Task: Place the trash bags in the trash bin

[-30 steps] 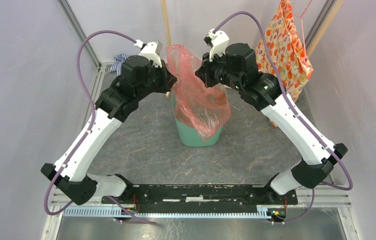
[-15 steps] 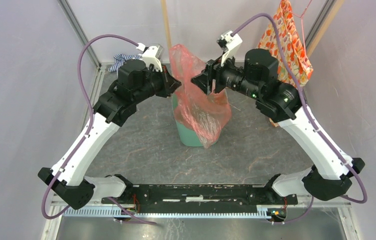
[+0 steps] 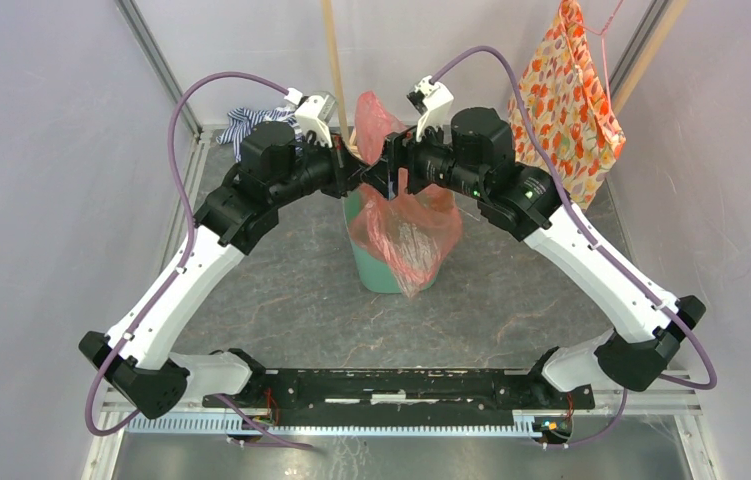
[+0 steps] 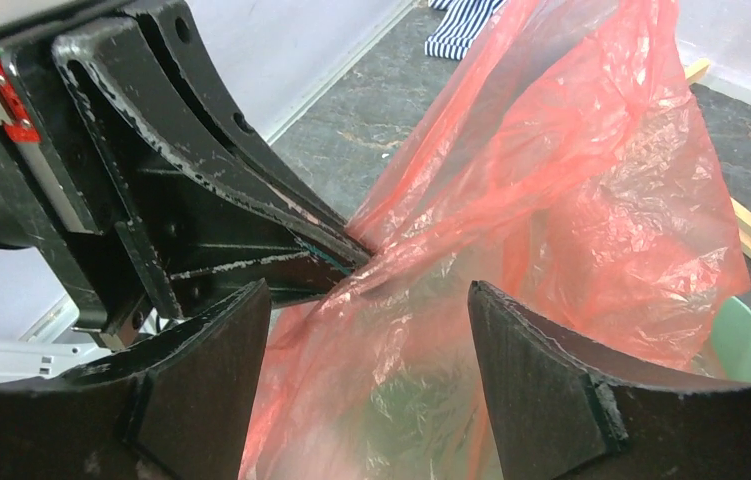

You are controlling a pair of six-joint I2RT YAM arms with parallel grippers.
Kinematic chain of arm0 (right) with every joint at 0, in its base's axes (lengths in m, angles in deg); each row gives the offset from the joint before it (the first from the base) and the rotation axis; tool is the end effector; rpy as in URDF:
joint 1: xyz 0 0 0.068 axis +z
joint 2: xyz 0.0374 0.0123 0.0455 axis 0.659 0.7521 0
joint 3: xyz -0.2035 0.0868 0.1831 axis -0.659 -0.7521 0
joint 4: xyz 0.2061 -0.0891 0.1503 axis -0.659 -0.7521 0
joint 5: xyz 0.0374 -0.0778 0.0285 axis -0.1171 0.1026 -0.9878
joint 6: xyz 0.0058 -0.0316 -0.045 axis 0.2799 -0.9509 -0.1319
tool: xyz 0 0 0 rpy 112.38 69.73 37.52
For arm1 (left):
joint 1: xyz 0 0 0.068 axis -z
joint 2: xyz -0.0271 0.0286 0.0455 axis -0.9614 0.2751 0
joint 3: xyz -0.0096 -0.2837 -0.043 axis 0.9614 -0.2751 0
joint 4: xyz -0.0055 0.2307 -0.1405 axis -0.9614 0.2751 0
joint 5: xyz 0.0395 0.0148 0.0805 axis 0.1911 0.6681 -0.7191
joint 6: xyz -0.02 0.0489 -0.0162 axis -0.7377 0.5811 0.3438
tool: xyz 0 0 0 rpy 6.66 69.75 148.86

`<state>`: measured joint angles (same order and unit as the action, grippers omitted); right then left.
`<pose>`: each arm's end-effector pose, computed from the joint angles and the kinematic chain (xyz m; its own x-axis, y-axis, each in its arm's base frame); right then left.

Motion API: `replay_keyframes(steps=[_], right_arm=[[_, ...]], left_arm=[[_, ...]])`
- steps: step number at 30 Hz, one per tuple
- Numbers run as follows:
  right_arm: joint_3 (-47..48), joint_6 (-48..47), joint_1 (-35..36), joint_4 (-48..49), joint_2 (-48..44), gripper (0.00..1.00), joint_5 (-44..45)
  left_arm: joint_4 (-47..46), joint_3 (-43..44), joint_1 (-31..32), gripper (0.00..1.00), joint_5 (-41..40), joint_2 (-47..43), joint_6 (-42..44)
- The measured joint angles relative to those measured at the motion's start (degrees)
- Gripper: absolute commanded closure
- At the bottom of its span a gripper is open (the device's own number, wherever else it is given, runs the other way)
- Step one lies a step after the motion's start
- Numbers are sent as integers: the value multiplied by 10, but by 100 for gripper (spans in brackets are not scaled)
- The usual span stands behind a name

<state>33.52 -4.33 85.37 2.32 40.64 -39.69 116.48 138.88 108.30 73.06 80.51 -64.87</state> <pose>0.2251 0.2254 0.4856 -0.4199 0.0492 -0.9063 -0.6824 0.6412 0.3510 0.2223 -0.1615 0.4649 -0.4625 -0.1346 -0.8763 0.5943 0.6864 -0.4191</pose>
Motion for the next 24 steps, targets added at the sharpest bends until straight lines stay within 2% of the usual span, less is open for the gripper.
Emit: replay_keyframes(steps=[7, 10, 12, 16, 19, 22, 24], right_arm=[[0, 13, 1, 13, 0, 22, -2], [-1, 17, 1, 21, 0, 26, -4], [-5, 21, 2, 30, 0, 35, -9], [-15, 27, 3, 39, 0, 66, -14], [-17, 27, 4, 39, 0, 85, -11], [-17, 19, 4, 31, -3, 99, 4], [-16, 12, 4, 21, -7, 100, 20]], left_arm=[[-10, -4, 0, 98, 11, 0, 0], [-19, -9, 1, 98, 14, 0, 0], [-20, -12, 2, 98, 15, 0, 0], [-24, -16, 3, 98, 15, 0, 0], [-27, -18, 3, 98, 12, 0, 0], [-24, -18, 3, 98, -2, 0, 0], [-14, -17, 3, 98, -19, -1, 0]])
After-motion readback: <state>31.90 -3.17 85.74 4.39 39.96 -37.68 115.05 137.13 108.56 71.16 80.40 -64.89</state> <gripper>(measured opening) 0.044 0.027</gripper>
